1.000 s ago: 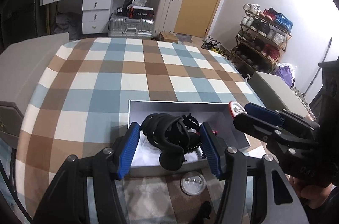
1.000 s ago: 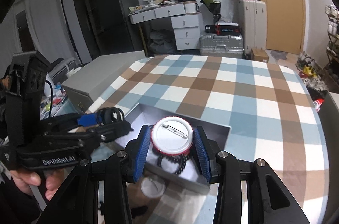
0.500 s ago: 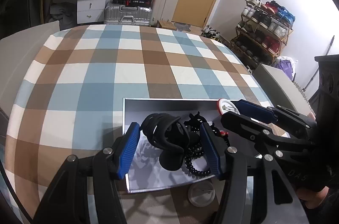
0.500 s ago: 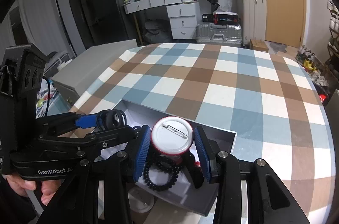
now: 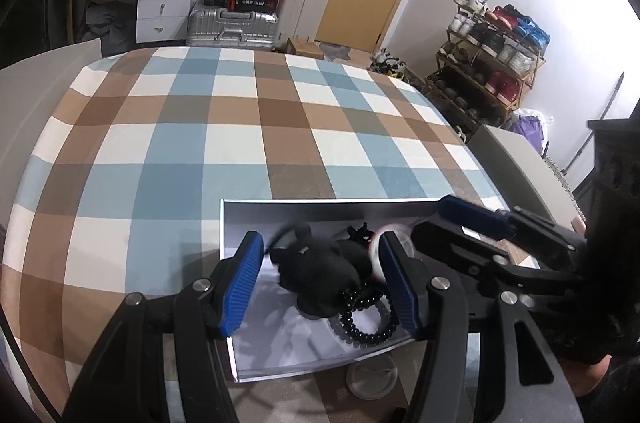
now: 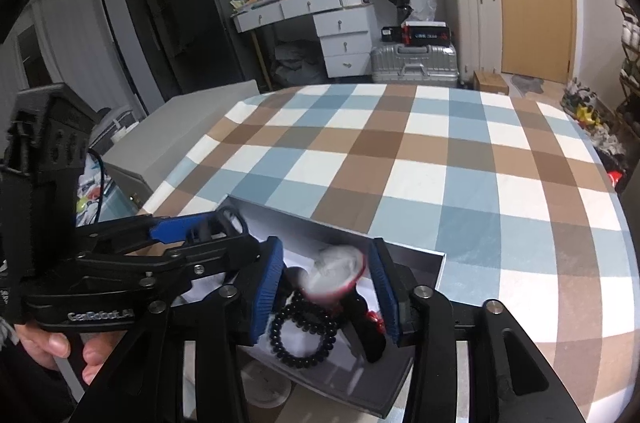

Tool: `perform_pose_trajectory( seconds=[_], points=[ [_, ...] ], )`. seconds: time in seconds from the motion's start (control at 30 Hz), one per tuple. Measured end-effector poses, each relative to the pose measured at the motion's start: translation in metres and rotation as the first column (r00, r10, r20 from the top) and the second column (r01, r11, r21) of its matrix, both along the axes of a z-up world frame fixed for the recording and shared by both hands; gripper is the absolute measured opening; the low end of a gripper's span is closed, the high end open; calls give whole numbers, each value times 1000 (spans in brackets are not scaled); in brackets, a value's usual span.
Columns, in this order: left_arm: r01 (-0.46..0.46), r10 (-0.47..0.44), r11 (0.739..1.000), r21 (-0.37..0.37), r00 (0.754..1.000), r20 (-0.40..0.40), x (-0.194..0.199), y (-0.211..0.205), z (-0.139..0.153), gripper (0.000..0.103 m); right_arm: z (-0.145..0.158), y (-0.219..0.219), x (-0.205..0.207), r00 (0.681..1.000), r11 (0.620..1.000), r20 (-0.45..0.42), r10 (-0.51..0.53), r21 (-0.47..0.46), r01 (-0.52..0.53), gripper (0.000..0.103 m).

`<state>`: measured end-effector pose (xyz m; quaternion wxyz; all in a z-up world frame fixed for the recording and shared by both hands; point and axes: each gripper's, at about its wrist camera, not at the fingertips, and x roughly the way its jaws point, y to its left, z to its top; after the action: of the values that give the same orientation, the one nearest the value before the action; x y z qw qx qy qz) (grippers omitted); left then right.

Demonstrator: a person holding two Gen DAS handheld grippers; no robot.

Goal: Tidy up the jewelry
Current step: 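Carry the badge and claw clip into the silver box and open both grippers, then move both grippers back toward the black toothed hair band and second badge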

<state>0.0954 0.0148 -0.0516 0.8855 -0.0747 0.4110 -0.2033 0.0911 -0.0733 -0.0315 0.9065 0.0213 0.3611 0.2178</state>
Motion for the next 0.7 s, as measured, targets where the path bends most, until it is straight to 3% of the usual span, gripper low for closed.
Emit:
perform_pose_trajectory(
  seconds=[0.03, 0.17, 0.23, 0.6, 0.7],
  points=[
    [-3, 3, 1000, 5, 1000, 1, -1, 0, 1, 55, 1, 0, -1, 1000, 1000, 6, -5, -2, 5, 57],
    [-11, 10, 1000, 20, 1000, 17, -7, 1, 4, 58, 8, 1, -10, 999, 999, 40, -13, -35, 14, 62],
    [-16, 15, 1000, 25, 999, 29, -10, 2, 7, 61, 10, 0, -13, 998, 999, 53, -22, -40, 24, 71],
    [-49, 43, 996, 79, 996, 83, -34, 2, 19, 63, 29, -15, -37, 995, 998, 76, -65, 3, 65, 77],
    [-64, 55, 993, 95, 994, 98, -41, 3, 21, 69, 35, -23, -48, 992, 996, 97, -81, 34, 78, 82]
  ],
)
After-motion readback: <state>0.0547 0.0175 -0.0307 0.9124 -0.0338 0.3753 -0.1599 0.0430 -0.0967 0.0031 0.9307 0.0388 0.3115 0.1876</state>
